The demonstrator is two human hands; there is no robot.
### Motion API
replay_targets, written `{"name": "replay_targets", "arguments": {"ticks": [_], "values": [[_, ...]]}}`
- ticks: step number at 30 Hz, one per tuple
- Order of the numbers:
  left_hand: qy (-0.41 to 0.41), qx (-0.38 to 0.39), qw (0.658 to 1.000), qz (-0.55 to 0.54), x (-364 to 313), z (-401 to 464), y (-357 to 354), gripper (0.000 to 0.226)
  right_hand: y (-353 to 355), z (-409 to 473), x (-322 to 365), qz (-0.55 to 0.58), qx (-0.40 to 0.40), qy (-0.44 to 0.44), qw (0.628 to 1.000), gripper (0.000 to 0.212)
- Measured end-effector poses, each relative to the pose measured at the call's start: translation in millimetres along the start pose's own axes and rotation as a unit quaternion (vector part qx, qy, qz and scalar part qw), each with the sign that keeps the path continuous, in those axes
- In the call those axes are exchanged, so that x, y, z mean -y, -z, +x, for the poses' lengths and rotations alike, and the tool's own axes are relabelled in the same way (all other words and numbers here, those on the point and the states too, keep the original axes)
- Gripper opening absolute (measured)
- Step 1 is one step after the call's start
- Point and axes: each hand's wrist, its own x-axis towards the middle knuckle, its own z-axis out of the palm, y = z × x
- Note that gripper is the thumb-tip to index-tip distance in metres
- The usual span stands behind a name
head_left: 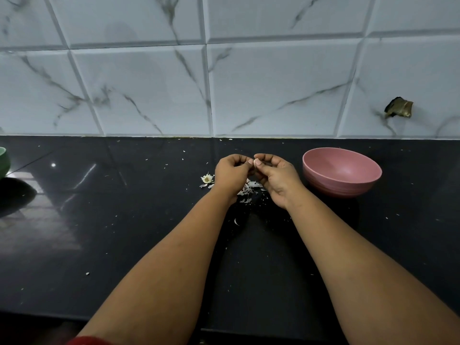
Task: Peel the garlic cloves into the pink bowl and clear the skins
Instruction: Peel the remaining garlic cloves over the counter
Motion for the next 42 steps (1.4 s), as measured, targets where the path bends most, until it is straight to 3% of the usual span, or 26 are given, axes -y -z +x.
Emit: {"name": "replay_targets", "arguments": {"ticks": [14,18,24,31,42], "values": [[0.028,-0.021,0.997,0.069,-0.4,1.9,-0.7,0.019,-0.3,-0.6,0.0,0.010,0.000,-0.006,1.000,0.017],[-0.016,-0.026,0.991,0.129,-0.8,1.1,1.5,0.030,0.6,-0.6,-1.0,0.005,-0.011,0.009,1.000,0.015],[-0.055,-0.002,0.989,0.135,-2.1,-3.7,0.3,0.011,3.3,3.4,-4.5,-0.067,-0.037,0.044,0.996,0.015],[-0.071,0.006,0.978,0.198,-2.0,-4.1,-0.1,0.011,2.4,2.6,-5.5,-0.140,-0.046,0.083,0.986,0.018],[-0.068,-0.008,0.978,0.197,-2.8,-5.3,-1.0,0.012,1.4,0.1,-4.1,-0.107,-0.029,0.077,0.991,0.015]]}}
